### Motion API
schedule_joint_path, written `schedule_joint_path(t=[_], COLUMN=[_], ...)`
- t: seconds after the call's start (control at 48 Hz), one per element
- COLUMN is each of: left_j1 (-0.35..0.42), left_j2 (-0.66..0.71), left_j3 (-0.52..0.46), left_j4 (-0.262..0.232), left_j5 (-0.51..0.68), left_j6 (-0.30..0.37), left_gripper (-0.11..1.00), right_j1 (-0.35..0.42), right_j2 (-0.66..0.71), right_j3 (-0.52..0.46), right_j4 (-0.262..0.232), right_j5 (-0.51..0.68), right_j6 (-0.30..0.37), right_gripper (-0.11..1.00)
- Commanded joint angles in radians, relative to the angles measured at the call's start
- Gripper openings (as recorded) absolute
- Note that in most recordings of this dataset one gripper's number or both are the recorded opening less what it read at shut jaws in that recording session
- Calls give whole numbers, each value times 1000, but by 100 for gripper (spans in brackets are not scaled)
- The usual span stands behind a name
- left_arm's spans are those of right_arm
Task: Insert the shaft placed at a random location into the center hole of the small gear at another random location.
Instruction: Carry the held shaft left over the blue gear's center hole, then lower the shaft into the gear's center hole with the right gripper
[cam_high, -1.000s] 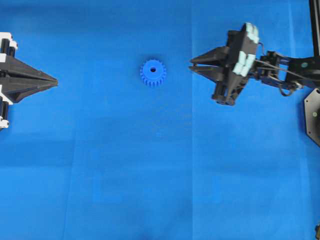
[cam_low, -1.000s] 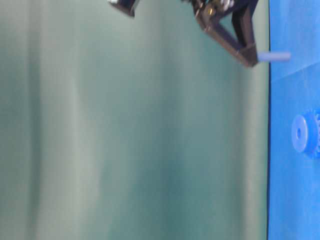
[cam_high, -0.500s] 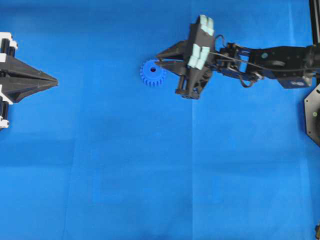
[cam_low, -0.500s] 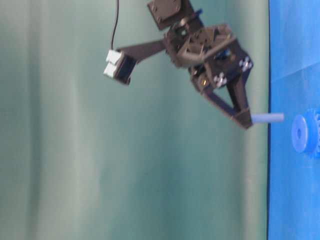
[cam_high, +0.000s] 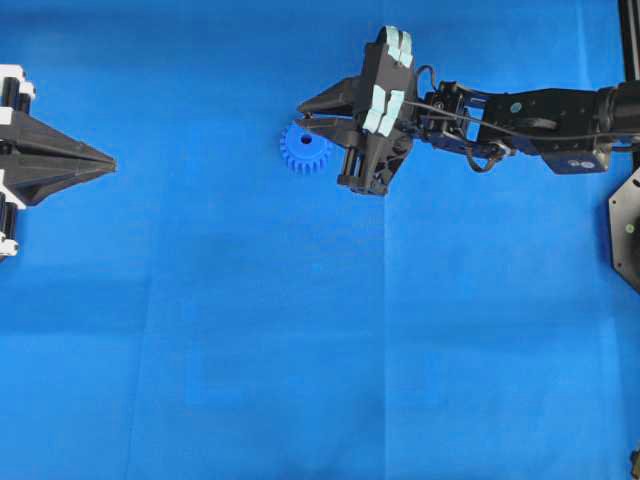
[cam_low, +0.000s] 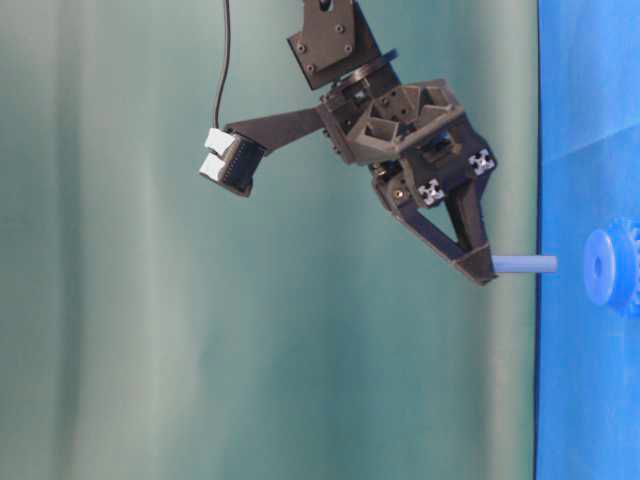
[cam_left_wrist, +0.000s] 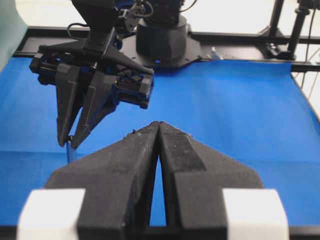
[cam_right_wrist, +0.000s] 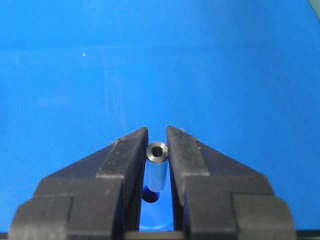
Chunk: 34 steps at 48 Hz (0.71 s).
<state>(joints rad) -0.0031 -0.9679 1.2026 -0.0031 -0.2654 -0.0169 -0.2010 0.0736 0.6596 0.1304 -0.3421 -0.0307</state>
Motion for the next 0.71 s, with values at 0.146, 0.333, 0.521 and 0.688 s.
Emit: schedule_joint_path(t=[0.146, 0.333, 0.521, 0.688], left_j1=[-2, -2, -2, -2], left_j2=[6, 6, 6, 6], left_j3=[-11, -11, -9, -11], left_j4=[2, 2, 2, 2], left_j5=[-6, -5, 2, 2], left_j6=[0, 0, 0, 0], left_gripper=[0, 0, 0, 0], right_j1=[2, 3, 3, 3], right_j2=[28, 51, 58, 60], right_j3=[-21, -18, -14, -11], right_j4=[2, 6, 11, 14], right_j5=[-35, -54, -54, -54], right_j6=[3, 6, 8, 8], right_gripper=[3, 3, 3, 3])
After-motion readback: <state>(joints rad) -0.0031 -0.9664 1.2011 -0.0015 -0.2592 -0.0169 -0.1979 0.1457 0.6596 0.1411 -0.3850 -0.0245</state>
